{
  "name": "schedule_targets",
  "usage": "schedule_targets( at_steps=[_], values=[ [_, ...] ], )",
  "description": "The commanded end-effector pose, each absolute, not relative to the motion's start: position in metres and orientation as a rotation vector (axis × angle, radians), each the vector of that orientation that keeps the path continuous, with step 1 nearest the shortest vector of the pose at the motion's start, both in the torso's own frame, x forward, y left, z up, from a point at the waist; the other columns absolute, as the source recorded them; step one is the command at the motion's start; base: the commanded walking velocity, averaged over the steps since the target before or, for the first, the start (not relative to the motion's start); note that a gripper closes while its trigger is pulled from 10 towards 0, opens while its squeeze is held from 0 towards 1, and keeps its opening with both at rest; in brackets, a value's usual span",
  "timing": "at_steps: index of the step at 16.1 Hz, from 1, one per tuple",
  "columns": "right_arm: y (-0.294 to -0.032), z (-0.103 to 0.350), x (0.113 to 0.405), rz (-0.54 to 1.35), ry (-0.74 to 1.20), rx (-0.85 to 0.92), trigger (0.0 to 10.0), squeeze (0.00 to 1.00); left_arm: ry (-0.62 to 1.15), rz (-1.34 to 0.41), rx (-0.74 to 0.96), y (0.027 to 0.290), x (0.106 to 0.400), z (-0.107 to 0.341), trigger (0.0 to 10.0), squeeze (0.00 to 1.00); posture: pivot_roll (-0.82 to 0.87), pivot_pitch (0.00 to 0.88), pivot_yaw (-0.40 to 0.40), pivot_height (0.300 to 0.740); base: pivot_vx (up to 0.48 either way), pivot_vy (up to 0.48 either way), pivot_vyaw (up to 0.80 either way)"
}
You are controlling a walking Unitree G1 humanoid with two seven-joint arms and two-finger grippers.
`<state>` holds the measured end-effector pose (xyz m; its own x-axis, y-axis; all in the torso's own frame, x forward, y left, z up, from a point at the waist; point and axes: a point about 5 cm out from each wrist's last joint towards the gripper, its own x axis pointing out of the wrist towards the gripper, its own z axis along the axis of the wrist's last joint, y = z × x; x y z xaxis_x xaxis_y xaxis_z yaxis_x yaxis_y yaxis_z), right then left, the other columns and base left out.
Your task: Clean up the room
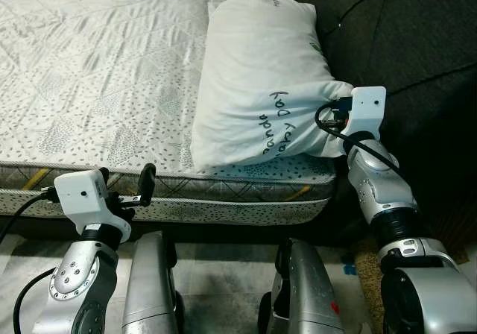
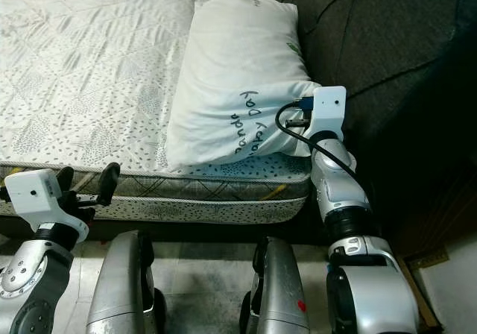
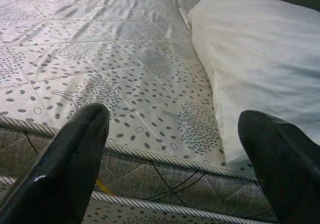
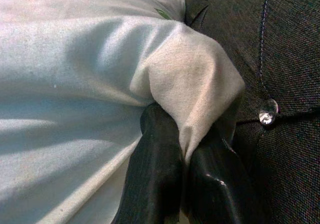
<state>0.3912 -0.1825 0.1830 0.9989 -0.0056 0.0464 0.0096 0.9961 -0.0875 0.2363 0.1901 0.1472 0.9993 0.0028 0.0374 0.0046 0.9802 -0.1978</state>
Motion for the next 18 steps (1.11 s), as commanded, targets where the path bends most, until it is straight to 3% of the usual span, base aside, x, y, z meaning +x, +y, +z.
schedule_targets(
  at_steps=[1,2,3,14,16,17,18],
  values=[
    [-0.190,0.192,0.390,-0.023,-0.099,-0.111,9.7,0.00,-0.032,-0.009,-0.192,0.190,0.236,0.145,10.0,0.00,0.12,0.103,-0.085,0.517,0.000,0.000,0.00],
    [-0.186,0.179,0.383,0.001,-0.078,-0.095,10.0,0.00,-0.035,-0.010,-0.194,0.189,0.237,0.145,10.0,0.00,0.12,0.099,-0.088,0.517,0.000,0.000,0.00],
    [-0.184,0.174,0.379,0.012,-0.073,-0.091,10.0,1.00,-0.035,-0.010,-0.195,0.189,0.237,0.145,10.0,0.00,0.12,0.095,-0.089,0.517,0.000,0.000,0.00],
    [-0.153,0.147,0.317,0.129,-0.064,0.028,10.0,1.00,-0.083,0.062,-0.240,0.194,0.233,0.139,10.0,0.00,0.09,0.000,-0.083,0.517,0.000,0.000,0.00],
    [-0.150,0.149,0.312,0.140,-0.070,0.031,10.0,1.00,-0.078,0.067,-0.246,0.194,0.233,0.135,10.0,0.00,0.07,0.000,-0.084,0.517,0.000,0.000,0.00],
    [-0.148,0.149,0.310,0.145,-0.069,0.028,10.0,0.94,-0.076,0.073,-0.254,0.194,0.234,0.132,10.0,0.00,0.07,0.000,-0.085,0.517,0.000,0.000,0.00],
    [-0.148,0.150,0.312,0.140,-0.065,0.032,10.0,0.96,-0.077,0.076,-0.259,0.193,0.236,0.131,10.0,0.00,0.06,0.000,-0.085,0.517,0.000,0.000,0.00]
  ],
)
